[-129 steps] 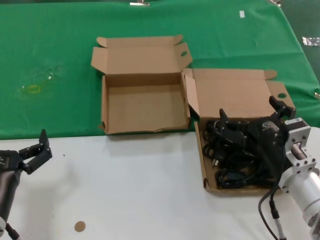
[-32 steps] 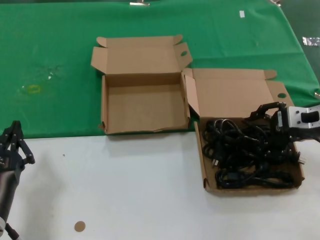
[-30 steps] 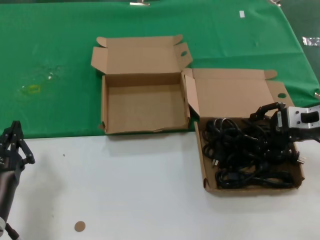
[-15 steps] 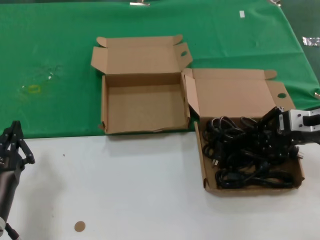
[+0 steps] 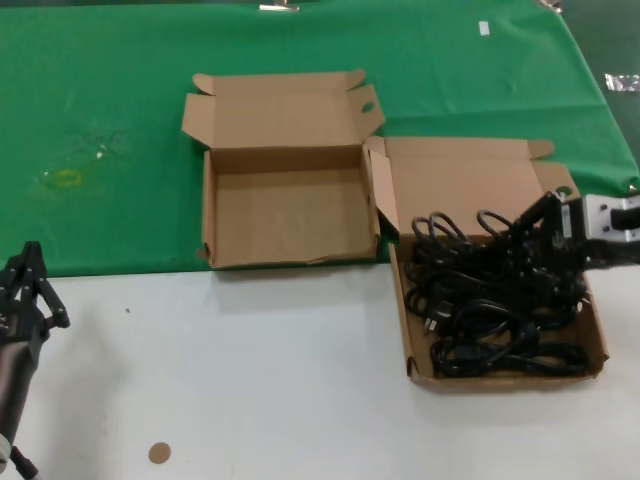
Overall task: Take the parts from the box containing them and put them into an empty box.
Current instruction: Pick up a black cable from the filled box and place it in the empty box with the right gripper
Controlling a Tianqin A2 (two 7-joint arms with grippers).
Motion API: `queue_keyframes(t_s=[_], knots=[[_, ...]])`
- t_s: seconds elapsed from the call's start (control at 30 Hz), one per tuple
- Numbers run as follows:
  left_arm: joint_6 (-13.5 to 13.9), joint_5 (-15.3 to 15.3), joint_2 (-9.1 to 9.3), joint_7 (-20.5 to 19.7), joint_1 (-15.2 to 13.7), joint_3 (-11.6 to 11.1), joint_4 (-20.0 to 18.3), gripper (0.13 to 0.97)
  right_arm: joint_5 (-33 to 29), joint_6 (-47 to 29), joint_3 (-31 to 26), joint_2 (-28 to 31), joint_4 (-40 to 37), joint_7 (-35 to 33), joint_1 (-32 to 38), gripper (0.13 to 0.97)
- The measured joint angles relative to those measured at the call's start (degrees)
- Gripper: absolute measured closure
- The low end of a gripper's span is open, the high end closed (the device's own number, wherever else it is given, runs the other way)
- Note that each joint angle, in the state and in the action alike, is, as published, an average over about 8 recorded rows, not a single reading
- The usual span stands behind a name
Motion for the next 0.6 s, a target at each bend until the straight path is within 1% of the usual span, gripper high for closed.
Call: queue_keyframes(t_s=[0.13, 0.27, 0.6], knots=[[0.00, 0.00, 0.00, 0.00, 0.00, 0.00, 0.00, 0.945, 0.05, 0.08, 0.07, -1.19, 0.00, 0.39, 1.75, 0.892], [0.00, -0.01, 0.00, 0.00, 0.00, 0.00, 0.00, 0.945, -0.60, 0.83, -0.37, -3.67, -0.45, 0.96, 4.31, 0.892], [0.00, 0.00, 0.00, 0.00, 0.00, 0.00, 0.00, 0.945, -4.86, 4.70, -3.61, -13.29, -0.76, 4.58, 9.63, 0.893]])
